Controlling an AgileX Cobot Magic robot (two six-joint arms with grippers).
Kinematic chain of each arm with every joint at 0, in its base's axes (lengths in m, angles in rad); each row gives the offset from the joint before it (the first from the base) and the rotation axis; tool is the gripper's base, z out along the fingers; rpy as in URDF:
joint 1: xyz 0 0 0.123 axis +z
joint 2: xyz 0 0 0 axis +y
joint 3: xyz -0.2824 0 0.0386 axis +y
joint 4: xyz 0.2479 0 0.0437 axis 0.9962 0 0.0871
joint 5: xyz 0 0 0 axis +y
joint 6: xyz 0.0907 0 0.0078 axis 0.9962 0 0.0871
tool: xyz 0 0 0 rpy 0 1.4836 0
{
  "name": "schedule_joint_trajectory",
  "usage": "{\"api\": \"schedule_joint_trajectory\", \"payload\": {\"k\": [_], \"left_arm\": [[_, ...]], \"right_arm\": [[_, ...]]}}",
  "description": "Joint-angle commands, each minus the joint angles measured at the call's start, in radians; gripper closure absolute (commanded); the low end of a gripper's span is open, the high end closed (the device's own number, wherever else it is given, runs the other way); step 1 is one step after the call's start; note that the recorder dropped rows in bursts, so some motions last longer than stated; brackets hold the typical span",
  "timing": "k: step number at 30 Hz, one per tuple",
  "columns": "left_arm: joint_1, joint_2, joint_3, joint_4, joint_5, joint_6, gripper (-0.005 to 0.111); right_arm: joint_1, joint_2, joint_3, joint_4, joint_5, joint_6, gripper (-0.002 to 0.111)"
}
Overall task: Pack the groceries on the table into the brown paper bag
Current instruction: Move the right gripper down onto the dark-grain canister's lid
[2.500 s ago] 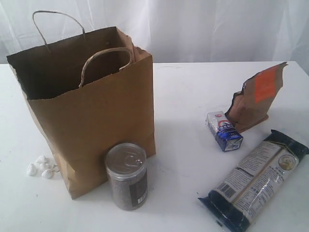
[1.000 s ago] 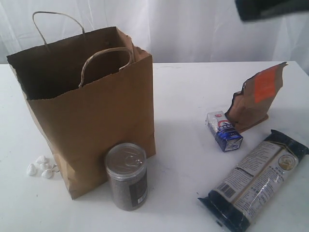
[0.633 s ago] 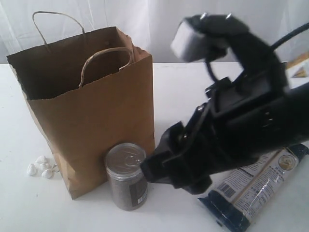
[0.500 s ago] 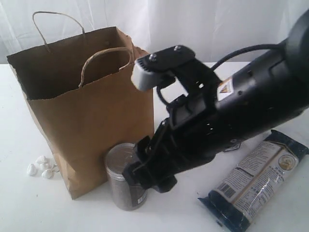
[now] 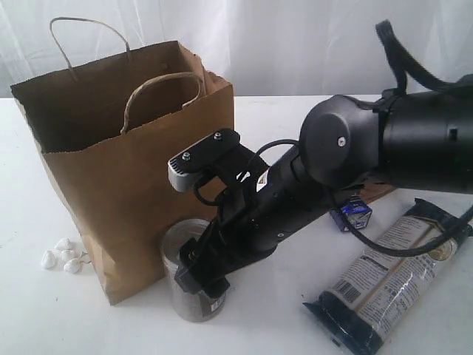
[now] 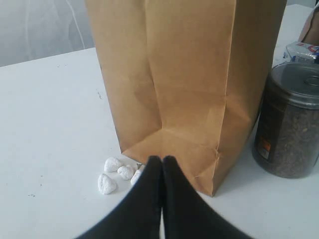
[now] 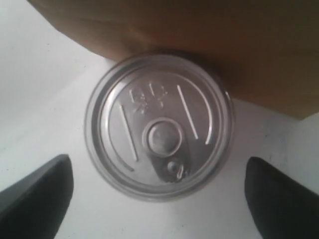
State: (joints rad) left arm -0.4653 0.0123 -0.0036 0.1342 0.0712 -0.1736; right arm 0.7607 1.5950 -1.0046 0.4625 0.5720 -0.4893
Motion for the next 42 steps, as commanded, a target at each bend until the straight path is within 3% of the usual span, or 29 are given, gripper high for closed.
{"api": "schedule_joint_trajectory", "payload": {"k": [1,34,38,42], "left_arm": [[-0.006,-0.006,0.004,0.002,0.001,-0.006,0.107],[-0.006,-0.006,0.004,0.002,0.003,-0.007,0.107],[-0.006,-0.006,0.004,0.002,0.003,-0.007,0.107],[-0.006,-0.006,0.004,0.002,0.003,-0.007,0.107]], "right_arm": [[0.000,0.026,-0.008,-0.011,-0.027,-0.030,0.022],[0.066,0.162,-0.082,-0.011,-0.137,-0.050,0.024],[0.066,0.162,-0.082,-0.004,-0.126,-0.049,0.037],[0.066,0.160,-0.082,0.000,-0.064,-0.011,0.071]]}}
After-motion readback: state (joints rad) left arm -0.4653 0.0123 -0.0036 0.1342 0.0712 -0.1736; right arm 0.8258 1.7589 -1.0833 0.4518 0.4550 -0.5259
